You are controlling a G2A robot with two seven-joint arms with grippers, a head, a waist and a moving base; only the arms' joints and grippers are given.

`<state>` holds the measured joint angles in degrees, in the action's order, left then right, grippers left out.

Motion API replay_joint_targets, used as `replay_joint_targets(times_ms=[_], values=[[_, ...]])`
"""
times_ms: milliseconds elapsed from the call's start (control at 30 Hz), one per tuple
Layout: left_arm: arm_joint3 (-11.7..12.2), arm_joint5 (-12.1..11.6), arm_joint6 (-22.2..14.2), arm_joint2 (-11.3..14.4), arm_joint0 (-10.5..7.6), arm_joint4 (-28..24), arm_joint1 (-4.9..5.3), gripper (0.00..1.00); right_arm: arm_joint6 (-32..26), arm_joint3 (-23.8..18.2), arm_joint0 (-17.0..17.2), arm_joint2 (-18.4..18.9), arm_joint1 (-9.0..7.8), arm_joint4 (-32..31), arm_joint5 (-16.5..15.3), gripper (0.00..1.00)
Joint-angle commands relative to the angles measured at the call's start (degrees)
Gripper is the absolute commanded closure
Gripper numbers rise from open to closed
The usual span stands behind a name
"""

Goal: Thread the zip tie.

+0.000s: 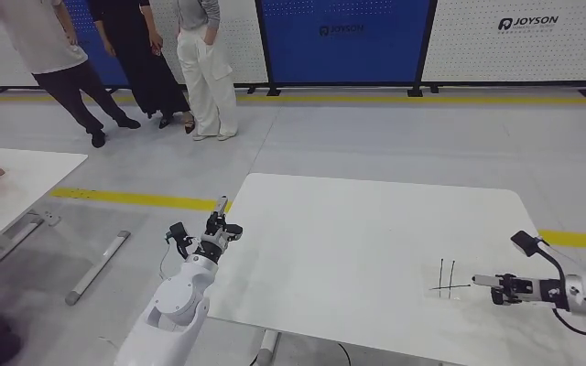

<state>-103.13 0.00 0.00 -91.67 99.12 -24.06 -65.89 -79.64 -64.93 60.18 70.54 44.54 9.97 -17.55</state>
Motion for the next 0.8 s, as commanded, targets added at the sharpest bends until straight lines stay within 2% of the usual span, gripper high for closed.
replay_joint_targets(times_ms=[0,233,500,533,633,700,767], values=[[0.0,0.0,0.0,0.0,0.0,0.0,0.0,0.0,0.0,-0.4,0.2,-0.3,0.05,0.0,-0.1,0.0],[0.0,0.0,0.0,0.0,0.0,0.0,0.0,0.0,0.0,-1.0,-1.5,-3.3,0.49,-0.9,1.6,0.0],[0.0,0.0,0.0,0.0,0.0,0.0,0.0,0.0,0.0,3.2,-4.5,-6.8,1.28,0.0,2.1,0.0],[0.0,0.0,0.0,0.0,0.0,0.0,0.0,0.0,0.0,4.1,-5.1,-7.5,1.47,0.3,2.0,0.13],[0.0,0.0,0.0,0.0,0.0,0.0,0.0,0.0,0.0,6.1,-6.4,-9.0,1.87,1.2,1.5,0.29],[0.0,0.0,0.0,0.0,0.0,0.0,0.0,0.0,0.0,7.5,-7.4,-10.3,2.18,1.9,1.2,0.47],[0.0,0.0,0.0,0.0,0.0,0.0,0.0,0.0,0.0,8.7,-8.4,-11.5,2.43,2.3,1.0,0.51]])
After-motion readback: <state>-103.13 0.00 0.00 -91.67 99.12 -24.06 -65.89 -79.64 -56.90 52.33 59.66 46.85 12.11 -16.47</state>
